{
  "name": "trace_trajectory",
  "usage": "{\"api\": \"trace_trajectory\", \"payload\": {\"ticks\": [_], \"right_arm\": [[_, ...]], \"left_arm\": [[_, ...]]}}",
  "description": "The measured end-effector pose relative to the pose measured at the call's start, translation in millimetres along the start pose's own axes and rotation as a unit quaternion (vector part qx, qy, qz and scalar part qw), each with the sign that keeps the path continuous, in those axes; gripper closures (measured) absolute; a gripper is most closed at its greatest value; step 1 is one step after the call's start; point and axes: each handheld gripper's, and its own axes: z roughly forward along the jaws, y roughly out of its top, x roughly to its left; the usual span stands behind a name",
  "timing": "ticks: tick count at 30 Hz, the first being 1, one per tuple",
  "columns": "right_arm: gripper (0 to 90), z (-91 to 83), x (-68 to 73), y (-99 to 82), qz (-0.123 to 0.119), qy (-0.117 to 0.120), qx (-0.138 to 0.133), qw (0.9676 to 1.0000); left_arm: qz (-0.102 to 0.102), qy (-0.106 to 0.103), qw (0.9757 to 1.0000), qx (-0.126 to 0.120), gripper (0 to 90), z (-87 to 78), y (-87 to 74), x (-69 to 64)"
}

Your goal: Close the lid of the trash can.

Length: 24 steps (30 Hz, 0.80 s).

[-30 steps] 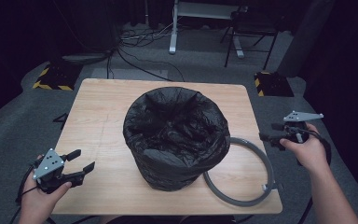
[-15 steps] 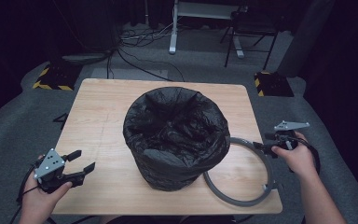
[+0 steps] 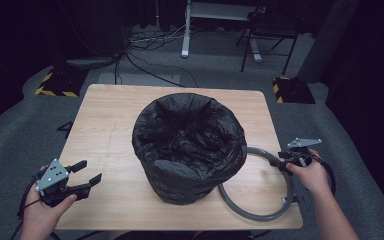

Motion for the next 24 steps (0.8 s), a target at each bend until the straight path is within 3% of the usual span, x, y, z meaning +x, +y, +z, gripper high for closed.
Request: {"api": "trace_trajectory", "payload": {"ticks": [9,14,19,24], "right_arm": [[67.2,8.2,0.2,-6.7,-0.022,-0.012,0.014,0.9996],[69.8,11.9,-2.5,-10.6,-0.026,-0.007,0.015,0.9995],[78.2,10.9,-2.8,-10.7,-0.03,-0.001,0.019,0.9994],[78.8,5.9,-4.1,-9.8,-0.017,0.014,0.02,0.9995]], "left_arm": [[0.003,-0.001,1.0,-0.007,31.2,-2.0,0.9,0.4],[0.003,0.001,1.0,-0.009,31.2,-3.4,1.3,0.6],[0.003,0.001,0.9999,-0.01,31.3,-3.2,1.2,0.7],[0.003,0.0,1.0,-0.009,31.3,-2.4,1.2,0.2]]}}
